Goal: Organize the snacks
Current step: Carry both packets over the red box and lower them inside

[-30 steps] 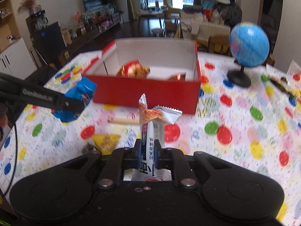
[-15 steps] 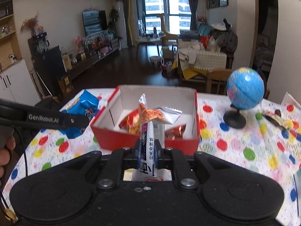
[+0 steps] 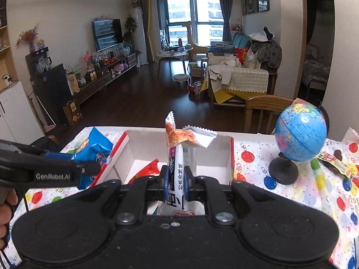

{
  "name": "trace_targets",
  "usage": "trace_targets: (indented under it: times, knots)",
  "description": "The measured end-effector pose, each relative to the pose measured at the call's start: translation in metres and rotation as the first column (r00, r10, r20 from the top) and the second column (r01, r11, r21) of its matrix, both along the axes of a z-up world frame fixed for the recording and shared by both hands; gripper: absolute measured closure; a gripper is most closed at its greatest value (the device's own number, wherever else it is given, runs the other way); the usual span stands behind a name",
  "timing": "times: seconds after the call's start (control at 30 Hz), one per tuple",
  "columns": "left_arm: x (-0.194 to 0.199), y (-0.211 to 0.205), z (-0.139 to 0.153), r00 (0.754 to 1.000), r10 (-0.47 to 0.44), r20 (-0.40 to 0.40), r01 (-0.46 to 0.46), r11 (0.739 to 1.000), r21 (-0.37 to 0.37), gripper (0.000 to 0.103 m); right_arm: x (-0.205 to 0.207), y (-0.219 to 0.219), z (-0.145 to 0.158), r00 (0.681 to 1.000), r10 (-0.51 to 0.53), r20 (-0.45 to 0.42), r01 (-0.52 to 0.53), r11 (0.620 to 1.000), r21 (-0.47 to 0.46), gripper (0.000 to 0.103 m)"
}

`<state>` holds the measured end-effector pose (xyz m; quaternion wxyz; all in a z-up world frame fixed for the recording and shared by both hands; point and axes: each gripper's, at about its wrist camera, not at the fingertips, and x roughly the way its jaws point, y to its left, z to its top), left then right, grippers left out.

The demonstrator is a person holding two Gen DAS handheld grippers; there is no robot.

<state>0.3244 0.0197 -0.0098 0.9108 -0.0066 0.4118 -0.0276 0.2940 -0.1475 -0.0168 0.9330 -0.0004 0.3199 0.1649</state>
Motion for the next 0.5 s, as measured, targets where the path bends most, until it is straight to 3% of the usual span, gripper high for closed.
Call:
trace_targets:
  times: [0.5]
  knots:
    - [0.063,-0.008,-0.076,0.988,0.014,-0.152,-0.006,0.999,0.053,0.059,0.066,0.010,-0.071,0.991,-0.004,-0.133,0.000,1.000,-0.027,0.092]
